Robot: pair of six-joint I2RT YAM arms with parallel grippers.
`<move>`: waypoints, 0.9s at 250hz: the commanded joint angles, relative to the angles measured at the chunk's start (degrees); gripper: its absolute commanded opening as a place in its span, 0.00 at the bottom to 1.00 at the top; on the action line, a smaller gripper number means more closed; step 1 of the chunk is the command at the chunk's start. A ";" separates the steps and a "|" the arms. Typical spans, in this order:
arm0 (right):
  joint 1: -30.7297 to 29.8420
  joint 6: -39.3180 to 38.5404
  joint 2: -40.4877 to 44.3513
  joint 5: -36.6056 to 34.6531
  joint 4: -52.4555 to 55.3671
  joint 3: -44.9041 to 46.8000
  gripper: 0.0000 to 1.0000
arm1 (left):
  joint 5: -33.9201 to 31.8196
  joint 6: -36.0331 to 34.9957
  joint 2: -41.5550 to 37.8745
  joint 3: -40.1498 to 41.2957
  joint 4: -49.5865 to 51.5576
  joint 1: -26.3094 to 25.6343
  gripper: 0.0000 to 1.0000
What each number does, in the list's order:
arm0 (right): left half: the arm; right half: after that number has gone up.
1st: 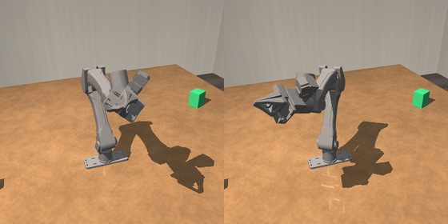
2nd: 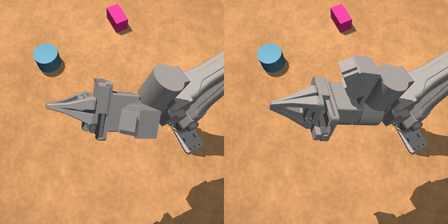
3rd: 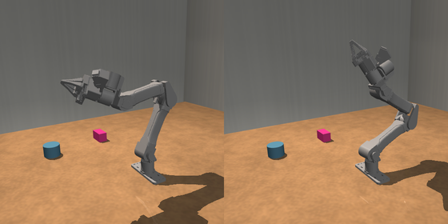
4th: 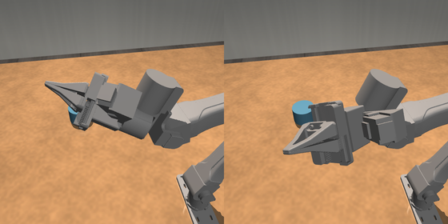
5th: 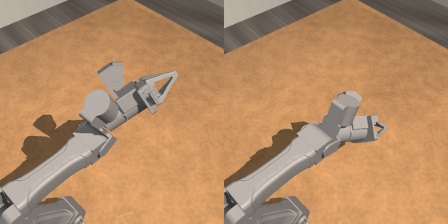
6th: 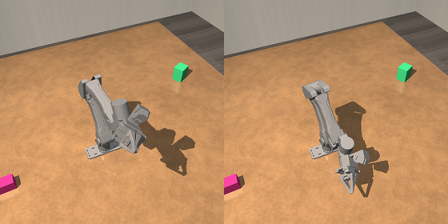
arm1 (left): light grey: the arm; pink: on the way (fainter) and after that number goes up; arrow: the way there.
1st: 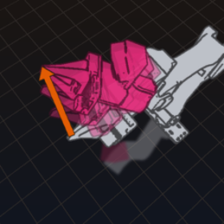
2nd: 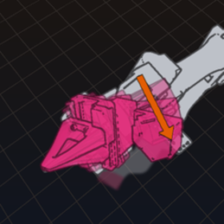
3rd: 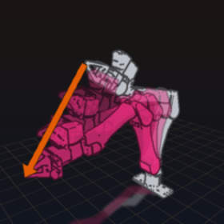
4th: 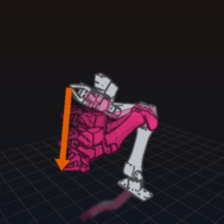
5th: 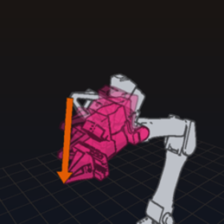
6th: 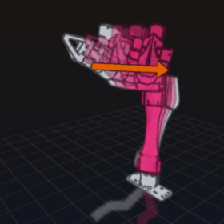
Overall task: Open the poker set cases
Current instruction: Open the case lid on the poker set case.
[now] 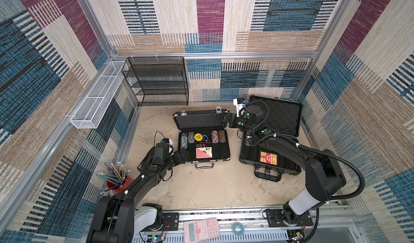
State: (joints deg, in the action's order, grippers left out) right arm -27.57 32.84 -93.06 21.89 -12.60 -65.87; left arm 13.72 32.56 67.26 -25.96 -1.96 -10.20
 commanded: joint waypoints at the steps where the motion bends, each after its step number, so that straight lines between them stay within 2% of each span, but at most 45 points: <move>1: 0.06 -1.66 -1.06 -0.18 -1.29 -1.43 0.99 | -0.80 -1.89 0.74 -0.61 0.45 -0.09 0.95; 225: 0.24 -4.01 -5.34 -1.40 -0.47 -4.96 1.00 | -1.76 -1.08 11.46 -1.92 -1.99 -0.44 0.85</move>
State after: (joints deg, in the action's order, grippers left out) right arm -27.35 29.87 -98.10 20.95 -12.49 -70.35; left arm 12.23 31.51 77.56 -27.70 -5.65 -10.61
